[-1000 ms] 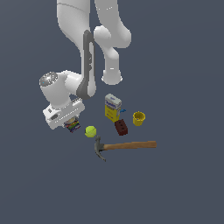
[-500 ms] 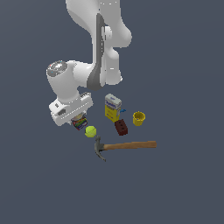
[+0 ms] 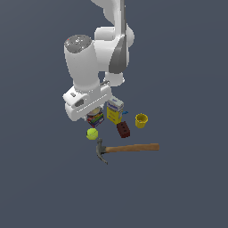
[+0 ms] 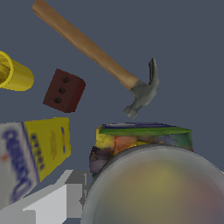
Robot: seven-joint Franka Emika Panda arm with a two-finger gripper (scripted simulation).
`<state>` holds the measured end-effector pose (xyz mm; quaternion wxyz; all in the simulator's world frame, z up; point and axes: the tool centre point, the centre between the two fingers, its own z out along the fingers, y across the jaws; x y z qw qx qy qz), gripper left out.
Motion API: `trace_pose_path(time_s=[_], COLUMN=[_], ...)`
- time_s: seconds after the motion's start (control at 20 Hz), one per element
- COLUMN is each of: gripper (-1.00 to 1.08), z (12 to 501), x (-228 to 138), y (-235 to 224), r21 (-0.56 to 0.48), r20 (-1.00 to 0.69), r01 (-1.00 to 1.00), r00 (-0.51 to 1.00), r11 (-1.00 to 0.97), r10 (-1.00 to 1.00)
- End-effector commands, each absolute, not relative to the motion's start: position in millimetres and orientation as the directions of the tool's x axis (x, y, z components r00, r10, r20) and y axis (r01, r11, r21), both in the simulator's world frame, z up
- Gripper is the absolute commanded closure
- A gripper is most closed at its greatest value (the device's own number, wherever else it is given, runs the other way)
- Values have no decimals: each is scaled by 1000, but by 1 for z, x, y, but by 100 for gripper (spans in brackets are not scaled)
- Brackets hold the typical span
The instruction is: Pick up a designated object from a clutter of objects.
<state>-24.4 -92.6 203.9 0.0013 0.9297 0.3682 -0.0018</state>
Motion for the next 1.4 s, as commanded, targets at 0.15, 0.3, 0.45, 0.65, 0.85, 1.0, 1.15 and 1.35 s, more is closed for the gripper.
trace_pose_path(time_s=[0.15,0.3,0.45,0.65,0.85,1.0,1.15,1.35], gripper=[108,108,108,108,108,108,108,108], z=[255,282,309,343,372,391,405,419], x=[-11,-4,3,14,23,30,35,40], y=[-41,-13,16,52,83,102,117,132], r21=[4,4,4,3,2,1,1,0], r20=[-4,-4,-3,-2,-2,-1,-1,0], r01=[684,684,684,685,685,685,685,685], r00=[729,729,729,729,729,729,729,729], r11=[-729,-729,-729,-729,-729,-729,-729,-729], r10=[684,684,684,685,685,685,685,685])
